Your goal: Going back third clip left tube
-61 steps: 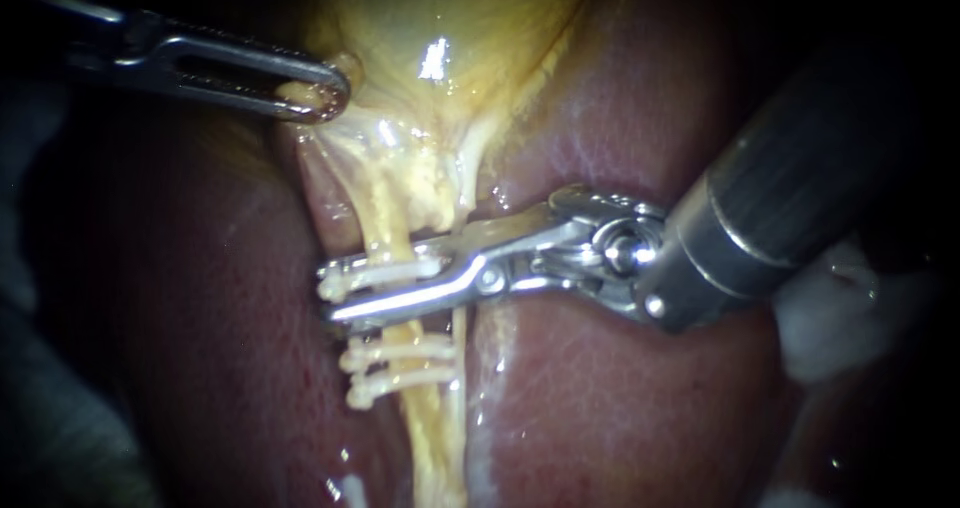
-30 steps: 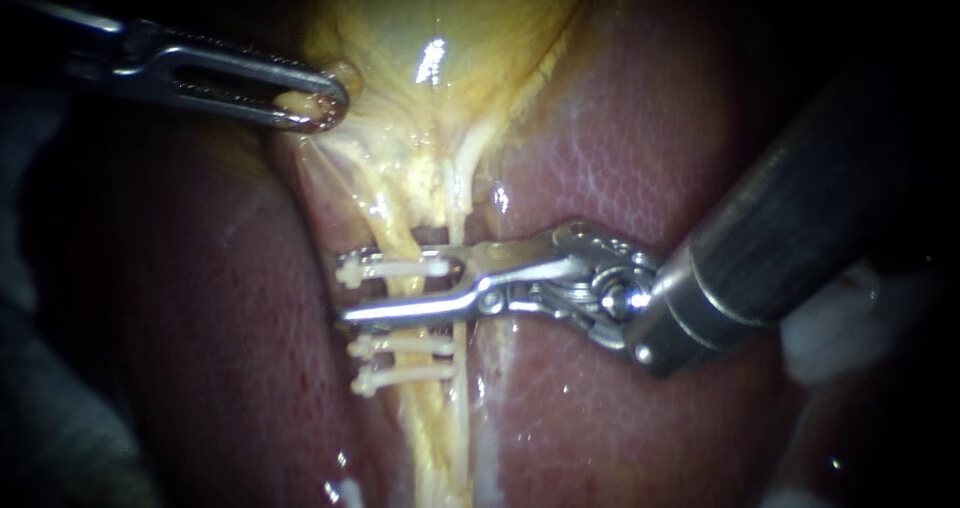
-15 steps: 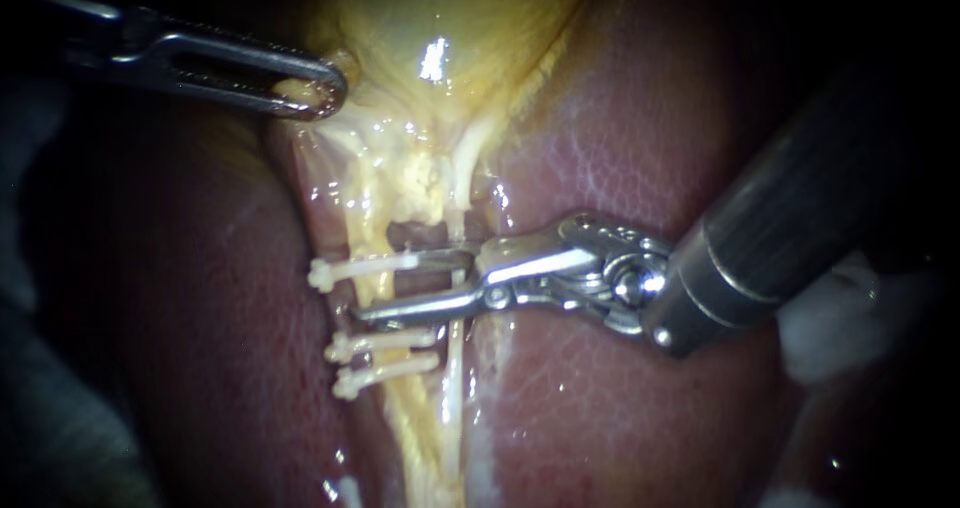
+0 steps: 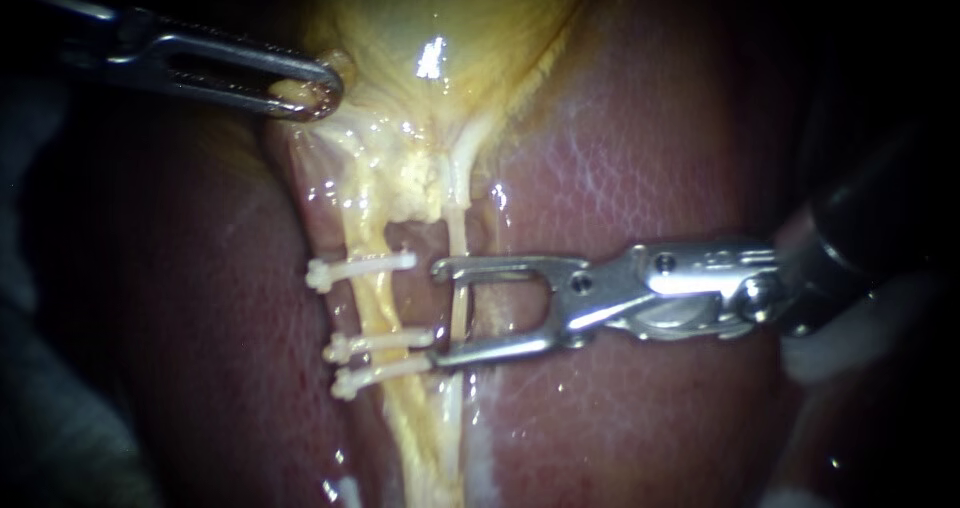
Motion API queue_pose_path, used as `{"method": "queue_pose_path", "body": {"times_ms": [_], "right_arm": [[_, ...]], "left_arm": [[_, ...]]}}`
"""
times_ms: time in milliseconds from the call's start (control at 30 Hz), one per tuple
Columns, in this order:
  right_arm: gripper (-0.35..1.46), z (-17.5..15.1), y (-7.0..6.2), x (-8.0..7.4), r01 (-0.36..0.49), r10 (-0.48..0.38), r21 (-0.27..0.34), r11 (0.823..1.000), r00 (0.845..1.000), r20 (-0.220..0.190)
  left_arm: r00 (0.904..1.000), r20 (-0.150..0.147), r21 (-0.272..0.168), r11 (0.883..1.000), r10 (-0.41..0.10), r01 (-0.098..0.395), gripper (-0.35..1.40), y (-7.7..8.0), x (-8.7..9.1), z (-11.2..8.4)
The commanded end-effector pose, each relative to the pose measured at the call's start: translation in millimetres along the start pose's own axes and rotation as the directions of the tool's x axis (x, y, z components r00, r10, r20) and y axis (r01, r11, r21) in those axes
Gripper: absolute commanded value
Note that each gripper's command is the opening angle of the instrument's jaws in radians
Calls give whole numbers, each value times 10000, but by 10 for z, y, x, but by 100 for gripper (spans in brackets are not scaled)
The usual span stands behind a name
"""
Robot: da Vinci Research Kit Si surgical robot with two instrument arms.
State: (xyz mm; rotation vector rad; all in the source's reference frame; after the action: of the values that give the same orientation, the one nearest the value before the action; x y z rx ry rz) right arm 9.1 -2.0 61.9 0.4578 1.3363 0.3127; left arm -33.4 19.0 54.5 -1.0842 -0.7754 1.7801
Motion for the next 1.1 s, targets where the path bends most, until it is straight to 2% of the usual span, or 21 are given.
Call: {"method": "queue_pose_path", "body": {"times_ms": [33,133,333,400,833,1100], "right_arm": [[50,-10,-1,4,243,-243,-89,9997,9997,29],[50,-32,-4,13,822,-816,-260,9963,9964,239],[50,-65,-6,29,1376,-1375,72,9905,9833,1193],[49,-71,-6,31,1479,-1487,155,9889,9799,1327],[49,-90,-5,39,1472,-1490,234,9888,9798,1333],[49,-99,-3,42,1492,-1514,266,9884,9796,1323]], "left_arm": [[10000,4,1,10000,7,-7,-35,0,0,0],[10000,5,1,10000,7,-7,-35,0,0,0],[10000,5,0,10000,7,-7,-35,0,0,0],[10000,5,0,10000,7,-7,-35,0,0,0],[10000,-22,43,10000,10,-10,-35,-1,-1,2],[9999,-96,168,9998,51,-50,-35,-12,-14,24]]}}
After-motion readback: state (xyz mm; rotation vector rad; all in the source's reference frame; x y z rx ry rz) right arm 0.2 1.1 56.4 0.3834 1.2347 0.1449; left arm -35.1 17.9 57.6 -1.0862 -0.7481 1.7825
